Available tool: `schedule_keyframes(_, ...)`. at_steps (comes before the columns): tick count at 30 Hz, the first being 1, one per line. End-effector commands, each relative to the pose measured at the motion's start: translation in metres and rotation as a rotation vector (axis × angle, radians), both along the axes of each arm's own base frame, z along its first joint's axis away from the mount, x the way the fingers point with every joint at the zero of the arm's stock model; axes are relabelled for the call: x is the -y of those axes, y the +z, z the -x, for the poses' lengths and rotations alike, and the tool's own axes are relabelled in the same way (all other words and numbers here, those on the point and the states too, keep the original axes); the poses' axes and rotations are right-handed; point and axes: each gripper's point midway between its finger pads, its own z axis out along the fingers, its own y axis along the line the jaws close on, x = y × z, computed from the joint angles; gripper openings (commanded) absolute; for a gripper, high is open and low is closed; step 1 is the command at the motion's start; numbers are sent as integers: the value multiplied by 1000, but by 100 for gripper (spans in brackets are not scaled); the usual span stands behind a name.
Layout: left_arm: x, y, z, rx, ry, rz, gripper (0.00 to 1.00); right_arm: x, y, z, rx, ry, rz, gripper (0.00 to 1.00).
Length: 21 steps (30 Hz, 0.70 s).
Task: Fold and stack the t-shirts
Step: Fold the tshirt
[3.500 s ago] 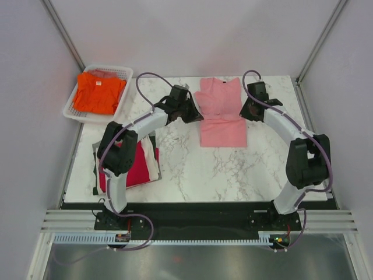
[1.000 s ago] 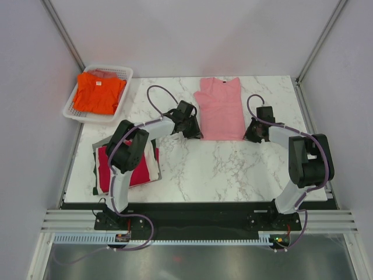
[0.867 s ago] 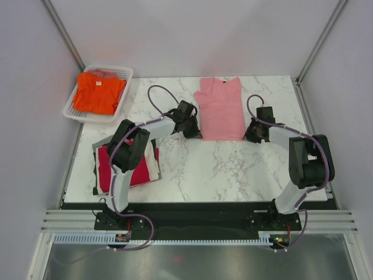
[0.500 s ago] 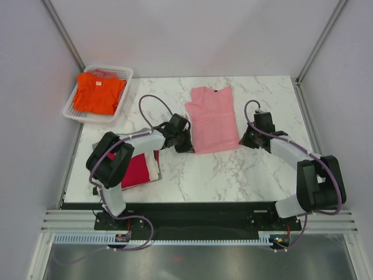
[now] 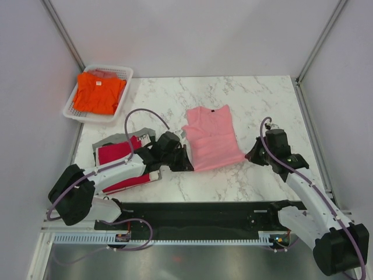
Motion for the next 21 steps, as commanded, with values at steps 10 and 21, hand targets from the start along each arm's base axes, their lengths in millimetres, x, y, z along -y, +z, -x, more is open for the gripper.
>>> schedule_keyframes(10,5,71,-34,58,28,111,2,0,68,-58,85,-30,51,0)
schedule_keyframes(21,-4,81,-122,41,85,134,2,-17,102,-146,129,-33,57,0)
